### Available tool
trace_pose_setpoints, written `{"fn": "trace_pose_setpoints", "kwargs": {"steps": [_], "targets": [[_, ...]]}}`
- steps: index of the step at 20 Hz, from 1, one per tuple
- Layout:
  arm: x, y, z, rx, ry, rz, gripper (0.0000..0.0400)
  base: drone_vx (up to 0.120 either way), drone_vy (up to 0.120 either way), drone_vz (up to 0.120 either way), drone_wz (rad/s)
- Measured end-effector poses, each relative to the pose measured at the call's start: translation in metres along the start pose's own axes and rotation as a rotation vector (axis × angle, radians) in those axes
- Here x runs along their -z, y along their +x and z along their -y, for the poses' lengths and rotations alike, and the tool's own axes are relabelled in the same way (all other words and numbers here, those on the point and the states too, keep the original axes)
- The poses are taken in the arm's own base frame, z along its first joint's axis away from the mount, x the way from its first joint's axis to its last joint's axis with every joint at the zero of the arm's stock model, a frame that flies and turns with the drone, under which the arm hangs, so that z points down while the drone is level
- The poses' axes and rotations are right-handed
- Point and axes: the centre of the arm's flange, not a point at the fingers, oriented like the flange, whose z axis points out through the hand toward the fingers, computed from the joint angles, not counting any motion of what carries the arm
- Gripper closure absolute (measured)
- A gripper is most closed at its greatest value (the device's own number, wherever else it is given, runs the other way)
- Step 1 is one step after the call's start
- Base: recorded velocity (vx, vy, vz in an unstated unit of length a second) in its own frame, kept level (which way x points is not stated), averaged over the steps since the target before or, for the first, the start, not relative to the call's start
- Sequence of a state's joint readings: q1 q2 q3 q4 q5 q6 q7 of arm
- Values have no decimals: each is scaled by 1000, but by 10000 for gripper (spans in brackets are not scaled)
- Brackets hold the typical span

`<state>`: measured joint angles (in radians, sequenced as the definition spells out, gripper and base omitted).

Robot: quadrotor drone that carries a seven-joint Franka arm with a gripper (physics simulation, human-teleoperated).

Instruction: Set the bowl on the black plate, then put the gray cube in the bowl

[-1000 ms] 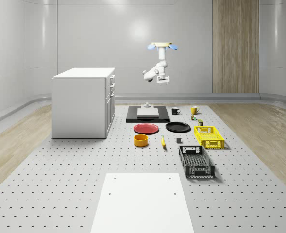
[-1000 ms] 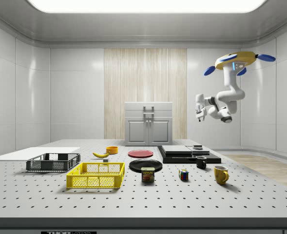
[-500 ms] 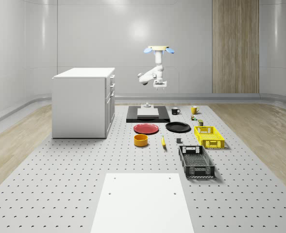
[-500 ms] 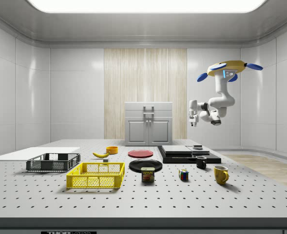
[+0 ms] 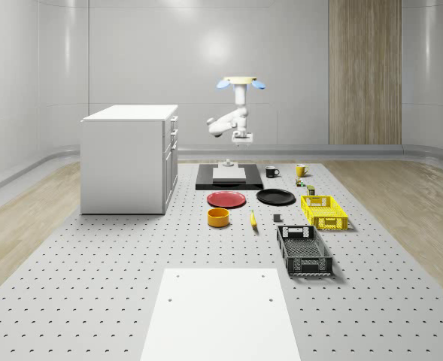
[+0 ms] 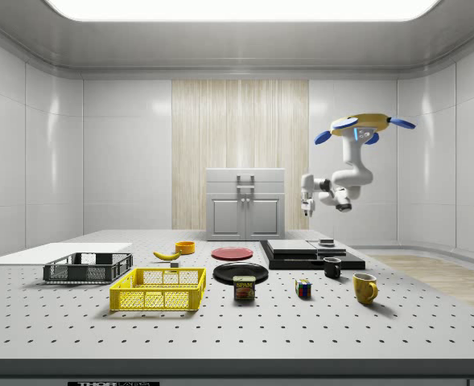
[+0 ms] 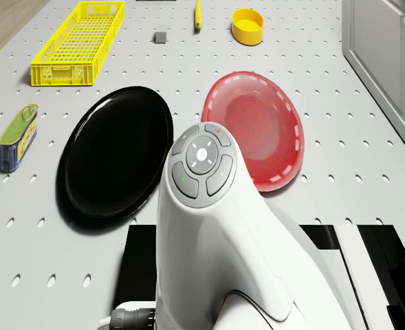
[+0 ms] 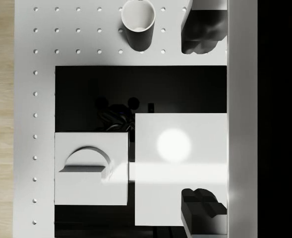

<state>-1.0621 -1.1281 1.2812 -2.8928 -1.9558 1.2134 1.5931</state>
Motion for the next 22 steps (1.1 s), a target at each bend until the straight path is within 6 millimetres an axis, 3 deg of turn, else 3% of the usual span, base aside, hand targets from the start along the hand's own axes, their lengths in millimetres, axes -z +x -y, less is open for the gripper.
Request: {"fn": "trace_pose_setpoints", "kwargs": {"steps": [6, 13, 19, 22], "targets": [[0, 0, 0, 0, -1, -1, 0, 120, -120, -120, 0], [0, 0, 0, 0, -2, -2, 0, 120, -120, -6, 0], [0, 0, 0, 0, -2, -2, 0, 120, -120, -120, 0], [0, 0, 0, 0, -2, -2, 0, 120, -27, -40, 0]]}}
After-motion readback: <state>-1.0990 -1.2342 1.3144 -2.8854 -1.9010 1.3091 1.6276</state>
